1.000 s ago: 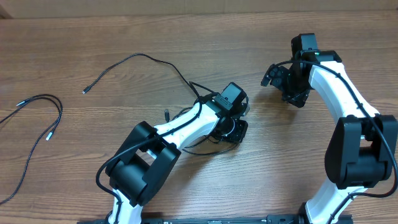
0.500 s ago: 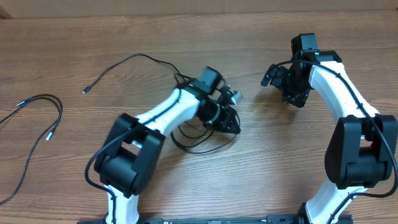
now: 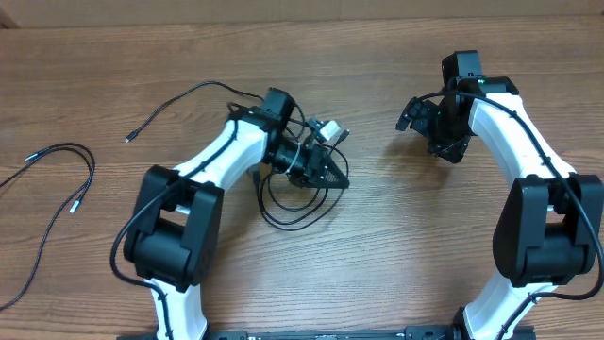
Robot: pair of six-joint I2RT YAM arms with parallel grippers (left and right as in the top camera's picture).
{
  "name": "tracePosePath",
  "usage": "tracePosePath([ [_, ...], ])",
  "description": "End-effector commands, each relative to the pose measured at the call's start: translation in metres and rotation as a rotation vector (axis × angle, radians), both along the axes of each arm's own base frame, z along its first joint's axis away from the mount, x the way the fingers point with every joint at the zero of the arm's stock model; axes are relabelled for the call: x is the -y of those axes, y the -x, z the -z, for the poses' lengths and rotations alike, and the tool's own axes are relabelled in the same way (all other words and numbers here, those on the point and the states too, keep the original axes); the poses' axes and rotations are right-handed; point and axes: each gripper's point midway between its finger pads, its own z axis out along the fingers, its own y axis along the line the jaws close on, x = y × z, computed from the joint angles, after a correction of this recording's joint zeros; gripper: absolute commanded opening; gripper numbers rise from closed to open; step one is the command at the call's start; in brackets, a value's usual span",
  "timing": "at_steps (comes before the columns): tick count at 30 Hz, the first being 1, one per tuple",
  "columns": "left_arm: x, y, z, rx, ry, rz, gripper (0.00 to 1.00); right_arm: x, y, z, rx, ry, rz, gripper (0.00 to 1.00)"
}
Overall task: Untangle cables
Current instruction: 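Lift the cable and swing the left gripper far left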
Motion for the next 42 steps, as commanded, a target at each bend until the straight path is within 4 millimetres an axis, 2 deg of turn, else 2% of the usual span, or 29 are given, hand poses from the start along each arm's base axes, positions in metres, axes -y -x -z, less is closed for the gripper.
tracePosePath([
  [1, -0.005, -0.012, -0.060, 0.230, 0.026, -0.010, 0.04, 0.001, -0.003, -0.002, 0.011, 0.005, 0.000, 1.00],
  [4, -0.016, -0.022, -0.101, 0.387, 0.012, -0.054, 0.04, 0.001, -0.003, -0.002, 0.011, 0.005, 0.000, 1.00],
  [7, -0.037, -0.036, -0.147, 0.549, -0.059, -0.163, 0.04, 0.001, -0.003, -0.002, 0.011, 0.006, 0.000, 1.00],
  [8, -0.051, -0.043, -0.175, 0.632, -0.096, -0.239, 0.04, 0.001, -0.003, -0.002, 0.011, 0.005, 0.000, 1.00],
  [13, -0.095, -0.050, -0.263, 0.845, -0.134, -0.487, 0.04, 0.001, -0.003, -0.002, 0.011, 0.005, 0.000, 1.00],
  [17, -0.122, -0.034, -0.332, 1.023, -0.107, -0.633, 0.04, 0.001, -0.003, -0.002, 0.011, 0.005, 0.000, 1.00],
  [20, -0.137, -0.015, -0.375, 1.162, -0.086, -0.721, 0.04, 0.001, -0.003, -0.002, 0.011, 0.005, 0.000, 1.00],
  [26, -0.176, 0.022, -0.445, 1.401, -0.064, -0.950, 0.04, 0.001, -0.003, -0.002, 0.011, 0.005, 0.000, 1.00],
  [28, -0.189, 0.028, -0.454, 1.429, -0.089, -1.024, 0.04, 0.001, -0.003, -0.002, 0.011, 0.006, -0.001, 1.00],
  [31, -0.210, 0.029, -0.456, 1.431, -0.166, -1.134, 0.04, 0.001, -0.003, -0.002, 0.011, 0.005, 0.000, 1.00],
  [37, -0.252, 0.010, -0.427, 1.334, -0.427, -1.306, 0.04, 0.001, -0.003, -0.002, 0.011, 0.006, 0.000, 1.00],
  [42, -0.264, -0.011, -0.413, 1.294, -0.529, -1.357, 0.04, 0.001, -0.003, -0.002, 0.011, 0.006, 0.000, 1.00],
])
